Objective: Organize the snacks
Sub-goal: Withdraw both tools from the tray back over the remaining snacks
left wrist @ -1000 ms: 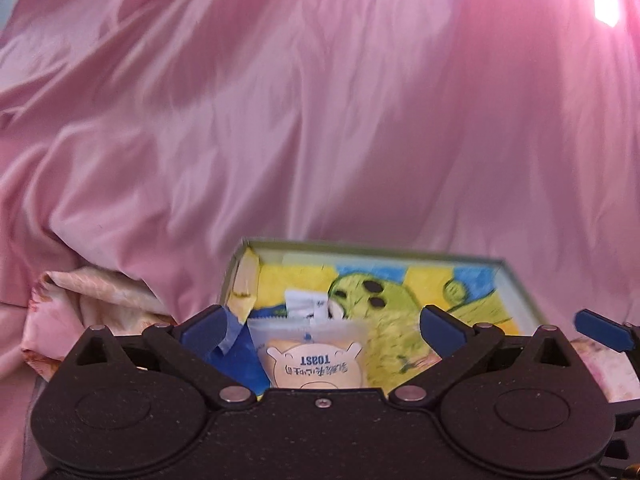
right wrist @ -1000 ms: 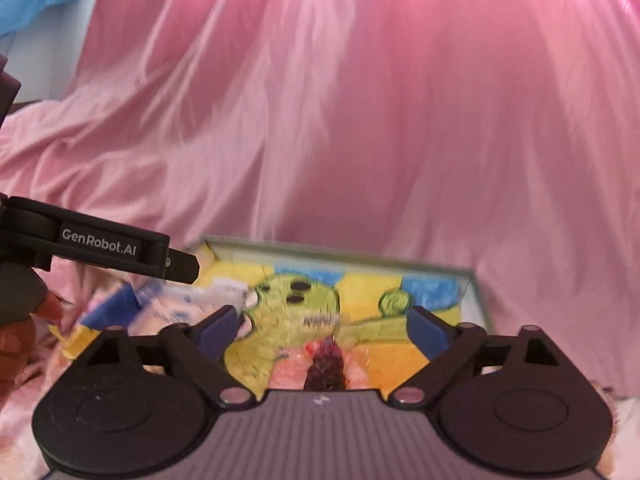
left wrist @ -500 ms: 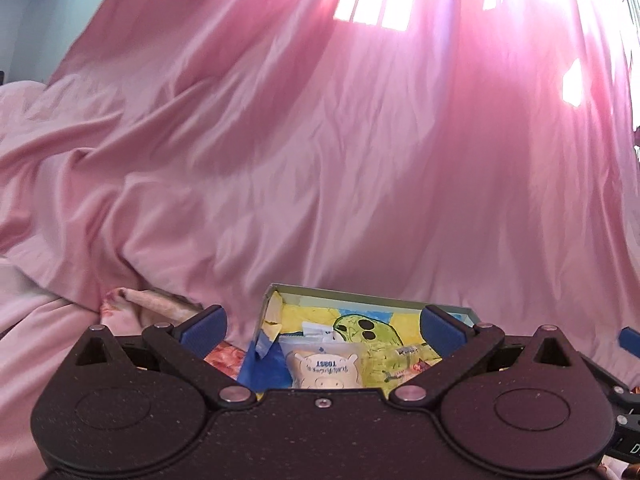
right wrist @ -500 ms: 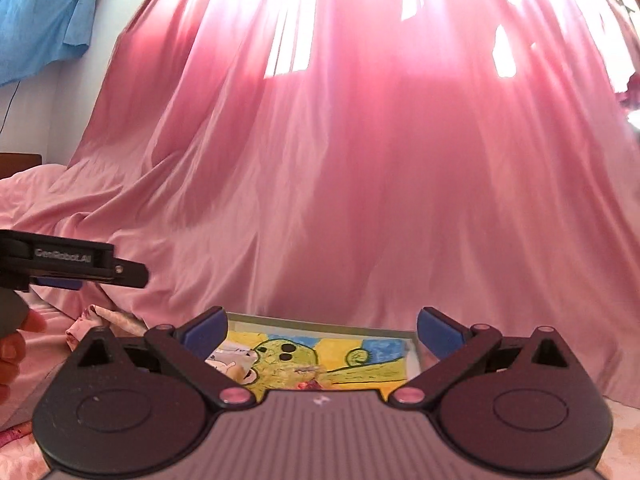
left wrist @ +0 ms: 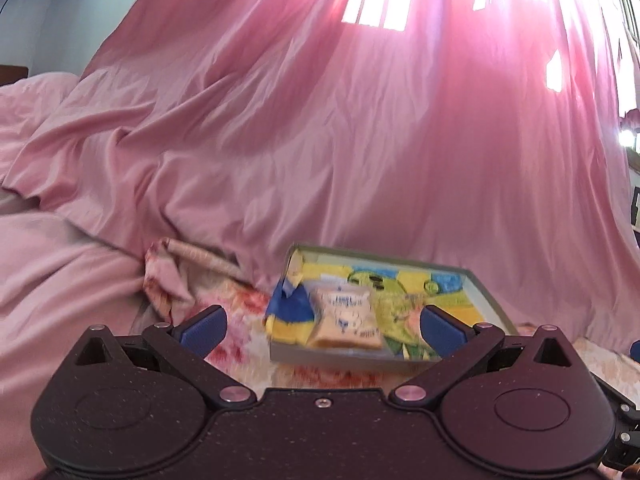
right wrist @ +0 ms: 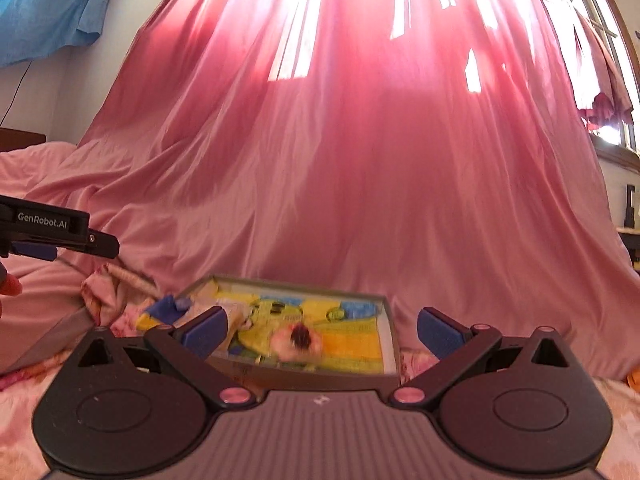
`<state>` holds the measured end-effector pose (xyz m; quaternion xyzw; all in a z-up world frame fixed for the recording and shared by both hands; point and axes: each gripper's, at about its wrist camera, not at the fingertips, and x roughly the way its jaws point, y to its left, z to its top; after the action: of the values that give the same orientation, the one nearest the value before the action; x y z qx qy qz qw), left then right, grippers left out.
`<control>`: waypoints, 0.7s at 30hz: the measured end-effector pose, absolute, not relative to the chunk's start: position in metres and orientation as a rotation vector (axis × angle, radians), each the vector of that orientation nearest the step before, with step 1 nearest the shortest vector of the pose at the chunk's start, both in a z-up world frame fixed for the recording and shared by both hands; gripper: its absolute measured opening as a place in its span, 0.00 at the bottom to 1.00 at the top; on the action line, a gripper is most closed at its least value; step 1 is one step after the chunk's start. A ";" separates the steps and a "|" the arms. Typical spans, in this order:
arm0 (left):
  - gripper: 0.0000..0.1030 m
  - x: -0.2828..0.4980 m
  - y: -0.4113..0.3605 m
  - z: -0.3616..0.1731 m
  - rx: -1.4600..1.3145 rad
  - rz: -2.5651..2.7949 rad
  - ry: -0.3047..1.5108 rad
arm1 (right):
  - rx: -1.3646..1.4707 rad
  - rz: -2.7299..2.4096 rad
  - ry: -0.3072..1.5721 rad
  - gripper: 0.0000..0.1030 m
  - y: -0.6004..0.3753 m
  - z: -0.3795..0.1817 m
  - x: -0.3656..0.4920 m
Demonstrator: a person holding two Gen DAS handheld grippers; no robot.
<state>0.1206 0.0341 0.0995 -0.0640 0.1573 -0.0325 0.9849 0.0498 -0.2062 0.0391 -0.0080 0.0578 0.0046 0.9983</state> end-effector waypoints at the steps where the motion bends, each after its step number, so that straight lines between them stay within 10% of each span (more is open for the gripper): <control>1: 0.99 0.117 0.034 0.095 -0.126 -0.064 0.323 | -0.019 0.012 0.124 1.00 -0.205 0.035 0.046; 21: 0.99 0.080 0.024 0.013 -0.099 -0.089 0.515 | -0.030 0.028 0.334 1.00 -0.192 -0.027 0.000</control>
<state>0.0804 0.0239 0.0128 -0.0490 0.2543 -0.0438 0.9649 -0.0001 -0.1917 -0.0266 -0.0148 0.1663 0.0138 0.9859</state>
